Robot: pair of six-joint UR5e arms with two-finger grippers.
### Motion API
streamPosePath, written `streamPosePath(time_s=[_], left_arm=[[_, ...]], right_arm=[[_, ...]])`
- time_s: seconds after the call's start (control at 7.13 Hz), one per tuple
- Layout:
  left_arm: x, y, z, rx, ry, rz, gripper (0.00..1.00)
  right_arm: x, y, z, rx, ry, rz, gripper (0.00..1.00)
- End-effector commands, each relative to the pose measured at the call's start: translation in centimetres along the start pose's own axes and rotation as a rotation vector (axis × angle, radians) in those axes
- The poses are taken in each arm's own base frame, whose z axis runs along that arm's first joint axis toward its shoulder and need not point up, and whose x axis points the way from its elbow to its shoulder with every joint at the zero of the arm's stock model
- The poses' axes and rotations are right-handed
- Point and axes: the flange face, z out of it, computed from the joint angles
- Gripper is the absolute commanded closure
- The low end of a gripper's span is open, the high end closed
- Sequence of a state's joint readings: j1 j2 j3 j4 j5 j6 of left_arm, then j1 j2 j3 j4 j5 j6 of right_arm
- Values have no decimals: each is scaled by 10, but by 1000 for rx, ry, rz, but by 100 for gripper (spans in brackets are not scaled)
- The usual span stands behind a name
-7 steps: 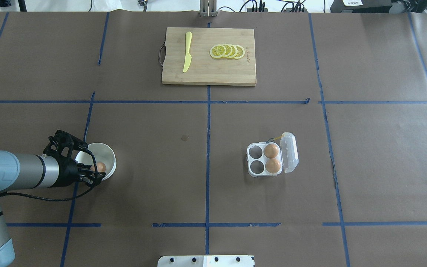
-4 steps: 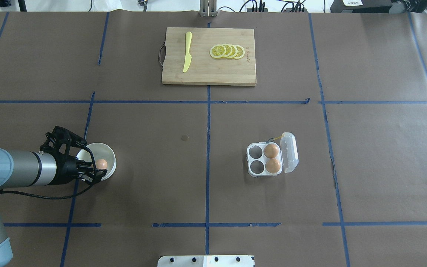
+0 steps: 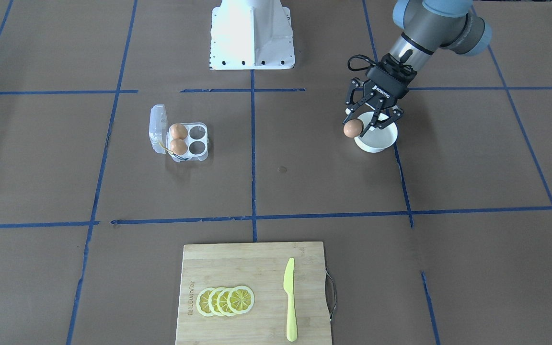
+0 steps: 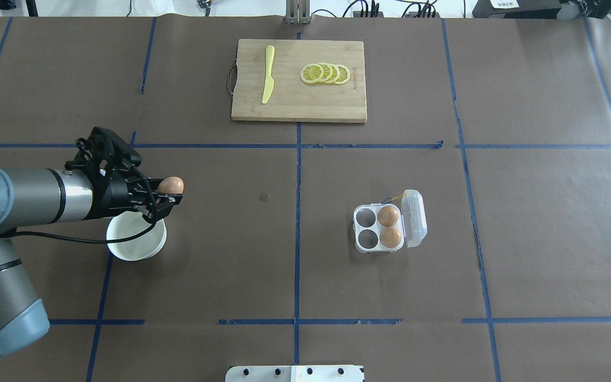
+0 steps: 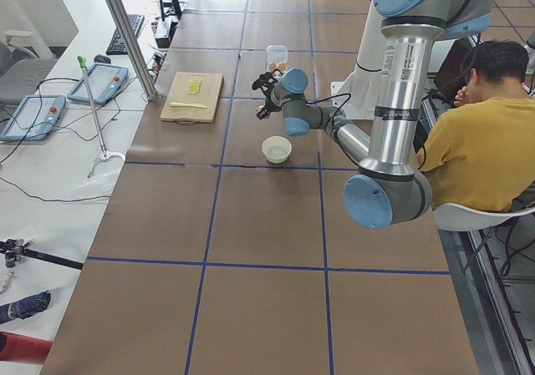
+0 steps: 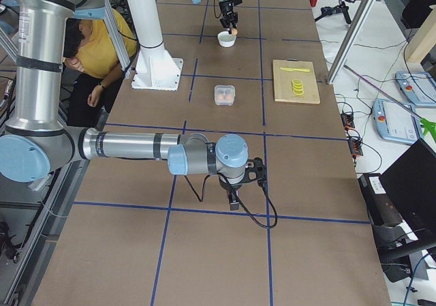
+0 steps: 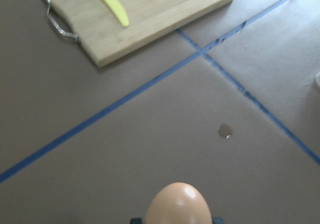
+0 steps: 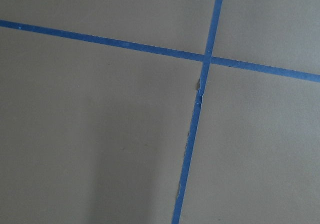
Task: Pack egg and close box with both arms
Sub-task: 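Lift the egg out of the bowl and carry it toward the carton, then lower the egg into an empty carton cup with the left gripper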
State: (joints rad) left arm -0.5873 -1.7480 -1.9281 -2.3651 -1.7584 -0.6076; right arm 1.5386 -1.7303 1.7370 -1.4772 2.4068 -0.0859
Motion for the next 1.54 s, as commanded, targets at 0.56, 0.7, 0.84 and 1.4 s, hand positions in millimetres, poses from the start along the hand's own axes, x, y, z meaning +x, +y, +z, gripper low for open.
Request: streamPosePath(time_s=[0.56, 0.7, 0.84, 1.4], left_arm=[[149, -70, 85, 335, 246, 80, 100], [185, -61, 111, 408, 193, 164, 100], [199, -56, 125, 453, 199, 292, 100], [242, -58, 195, 415, 207, 320, 91]], right_arm=[[0, -3, 0, 1, 0, -1, 0], [0, -3, 0, 1, 0, -1, 0], [1, -2, 1, 0, 0, 0, 0], [1, -3, 0, 0, 3, -1, 0]])
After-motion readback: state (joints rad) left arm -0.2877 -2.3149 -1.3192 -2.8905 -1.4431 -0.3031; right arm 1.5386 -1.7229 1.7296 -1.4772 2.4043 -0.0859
